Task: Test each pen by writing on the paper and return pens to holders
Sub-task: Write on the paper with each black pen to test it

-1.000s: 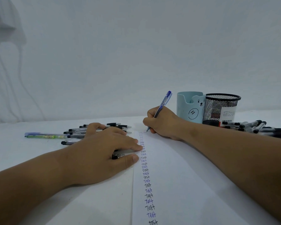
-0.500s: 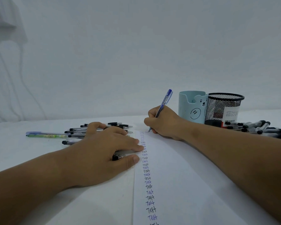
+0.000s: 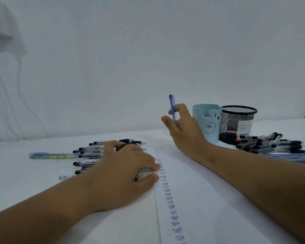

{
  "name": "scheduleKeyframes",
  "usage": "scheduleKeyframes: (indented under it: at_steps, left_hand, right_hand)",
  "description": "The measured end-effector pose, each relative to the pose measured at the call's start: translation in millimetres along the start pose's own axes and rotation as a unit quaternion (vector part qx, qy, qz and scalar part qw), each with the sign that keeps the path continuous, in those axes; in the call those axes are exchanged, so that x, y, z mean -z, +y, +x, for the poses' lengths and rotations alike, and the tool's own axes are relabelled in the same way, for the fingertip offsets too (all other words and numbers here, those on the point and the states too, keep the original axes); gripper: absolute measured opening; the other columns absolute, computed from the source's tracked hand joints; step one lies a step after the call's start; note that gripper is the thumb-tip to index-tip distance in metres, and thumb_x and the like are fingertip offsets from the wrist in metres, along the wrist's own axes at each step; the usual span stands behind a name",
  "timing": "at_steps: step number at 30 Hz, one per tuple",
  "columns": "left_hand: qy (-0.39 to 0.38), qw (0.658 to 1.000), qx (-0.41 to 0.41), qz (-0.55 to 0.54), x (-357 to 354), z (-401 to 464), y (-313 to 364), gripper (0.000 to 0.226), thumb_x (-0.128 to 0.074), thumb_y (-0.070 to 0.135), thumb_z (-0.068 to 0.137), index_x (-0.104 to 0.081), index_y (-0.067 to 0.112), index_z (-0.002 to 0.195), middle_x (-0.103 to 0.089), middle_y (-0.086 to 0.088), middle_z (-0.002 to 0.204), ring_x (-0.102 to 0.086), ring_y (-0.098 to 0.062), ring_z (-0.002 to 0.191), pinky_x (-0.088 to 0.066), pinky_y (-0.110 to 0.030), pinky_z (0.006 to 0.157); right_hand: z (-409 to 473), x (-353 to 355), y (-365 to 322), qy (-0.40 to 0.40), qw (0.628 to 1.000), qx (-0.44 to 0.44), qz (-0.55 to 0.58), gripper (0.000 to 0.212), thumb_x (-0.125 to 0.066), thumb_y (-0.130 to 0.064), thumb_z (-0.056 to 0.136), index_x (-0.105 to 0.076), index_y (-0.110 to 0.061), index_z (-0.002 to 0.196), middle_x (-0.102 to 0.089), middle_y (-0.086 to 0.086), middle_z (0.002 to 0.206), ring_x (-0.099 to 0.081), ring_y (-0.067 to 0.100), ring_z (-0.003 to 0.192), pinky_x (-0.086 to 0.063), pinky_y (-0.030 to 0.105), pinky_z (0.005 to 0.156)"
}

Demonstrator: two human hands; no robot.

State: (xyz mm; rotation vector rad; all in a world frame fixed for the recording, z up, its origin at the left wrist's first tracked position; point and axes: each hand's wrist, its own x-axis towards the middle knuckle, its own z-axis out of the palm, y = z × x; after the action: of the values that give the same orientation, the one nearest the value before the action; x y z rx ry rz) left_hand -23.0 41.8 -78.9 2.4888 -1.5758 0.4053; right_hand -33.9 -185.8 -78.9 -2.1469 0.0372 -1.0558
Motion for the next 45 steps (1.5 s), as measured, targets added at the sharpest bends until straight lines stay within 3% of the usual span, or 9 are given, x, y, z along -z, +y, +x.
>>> scheduleKeyframes:
  at_steps: [3, 8, 15, 18, 25, 31, 33, 39, 45]
  left_hand:
    - [0.005, 1.0, 0.0, 0.005, -0.6, 0.0, 2.2, 0.072, -0.01, 0.073, 0.075, -0.058, 0.046, 0.121, -0.055, 0.037, 0.126, -0.028, 0.016, 0.129, 0.003, -0.03, 0.11]
    - [0.001, 1.0, 0.017, -0.004, -1.3, 2.2, 5.6, 0.068, -0.01, 0.07, 0.074, -0.057, 0.044, 0.115, -0.054, 0.037, 0.12, -0.031, 0.015, 0.128, 0.0, -0.036, 0.115]
    - [0.004, 0.999, 0.041, -0.012, 3.4, 10.9, 8.1, 0.021, -0.045, 0.052, 0.097, -0.06, 0.037, 0.091, -0.061, 0.031, 0.101, -0.042, 0.008, 0.117, -0.005, -0.041, 0.114]
    - [0.01, 0.998, 0.057, 0.003, 1.4, 15.3, 11.0, 0.03, -0.043, 0.058, 0.095, -0.057, 0.034, 0.083, -0.061, 0.027, 0.094, -0.044, 0.005, 0.112, -0.007, -0.042, 0.113]
    - [0.03, 0.996, 0.079, 0.013, -0.8, 15.0, 16.9, 0.033, -0.047, 0.063, 0.094, -0.06, 0.034, 0.083, -0.063, 0.026, 0.093, -0.045, 0.005, 0.111, -0.009, -0.042, 0.111]
    - [0.053, 0.996, 0.07, 0.03, -5.0, 9.9, 21.3, 0.058, -0.014, 0.075, 0.079, -0.058, 0.038, 0.082, -0.061, 0.028, 0.09, -0.042, 0.01, 0.111, -0.007, -0.04, 0.111]
    - [0.071, 0.994, 0.073, 0.034, -7.5, 5.6, 21.3, 0.06, -0.015, 0.076, 0.079, -0.061, 0.039, 0.086, -0.061, 0.028, 0.09, -0.044, 0.011, 0.112, -0.006, -0.039, 0.11]
    - [0.123, 0.99, 0.059, 0.039, -13.8, 5.3, 25.5, 0.034, -0.036, 0.067, 0.085, -0.061, 0.046, 0.082, -0.052, 0.036, 0.078, -0.062, -0.002, 0.097, -0.017, -0.04, 0.101]
    - [0.099, 0.992, 0.07, 0.018, -16.3, 3.1, 20.5, 0.036, -0.027, 0.068, 0.092, -0.059, 0.051, 0.091, -0.052, 0.046, 0.088, -0.049, 0.011, 0.104, -0.02, -0.044, 0.105]
  right_hand:
    - [-0.8, -0.5, -1.3, 0.016, 0.999, 0.034, -0.033, 0.02, -0.042, -0.043, 0.105, -0.051, -0.026, 0.107, -0.05, 0.015, 0.051, -0.038, 0.017, 0.043, -0.035, 0.04, 0.046]
    - [0.6, -3.2, 3.1, 0.032, 0.994, 0.055, -0.086, 0.026, -0.041, -0.031, 0.108, -0.061, -0.016, 0.105, -0.041, -0.004, 0.047, -0.042, 0.02, 0.045, -0.031, 0.029, 0.045]
    - [-4.1, 8.5, -2.5, 0.022, 0.99, 0.107, -0.088, 0.029, -0.045, -0.03, 0.107, -0.062, -0.009, 0.096, -0.049, 0.003, 0.054, -0.044, 0.021, 0.049, -0.039, 0.039, 0.049]
    - [-4.6, 10.1, -9.6, -0.018, 0.983, 0.15, -0.108, 0.03, -0.048, -0.031, 0.106, -0.059, -0.011, 0.086, -0.049, -0.002, 0.058, -0.044, 0.018, 0.055, -0.036, 0.033, 0.053]
    - [24.7, 36.5, -54.0, -0.046, 0.975, 0.185, -0.111, 0.028, -0.057, -0.038, 0.098, -0.074, -0.018, 0.106, -0.062, -0.003, 0.077, -0.053, 0.015, 0.07, -0.046, 0.035, 0.067]
    - [41.1, 118.0, -86.5, -0.203, 0.963, 0.05, -0.17, 0.016, -0.072, -0.027, 0.092, -0.076, -0.026, 0.107, -0.07, -0.005, 0.08, -0.065, 0.01, 0.069, -0.048, 0.021, 0.059]
    - [27.9, 141.1, -76.7, -0.239, 0.946, 0.025, -0.215, 0.019, -0.076, -0.023, 0.088, -0.075, -0.025, 0.106, -0.072, -0.002, 0.081, -0.066, 0.011, 0.074, -0.05, 0.026, 0.067]
    - [-24.0, 230.2, -36.8, -0.274, 0.91, -0.091, -0.298, 0.019, -0.082, -0.015, 0.081, -0.078, -0.033, 0.082, -0.072, -0.013, 0.081, -0.064, 0.003, 0.073, -0.046, 0.016, 0.065]
    - [-51.2, 261.3, -15.2, -0.306, 0.874, -0.208, -0.315, 0.02, -0.083, -0.013, 0.079, -0.081, -0.033, 0.084, -0.075, -0.015, 0.076, -0.067, -0.004, 0.069, -0.047, 0.015, 0.069]
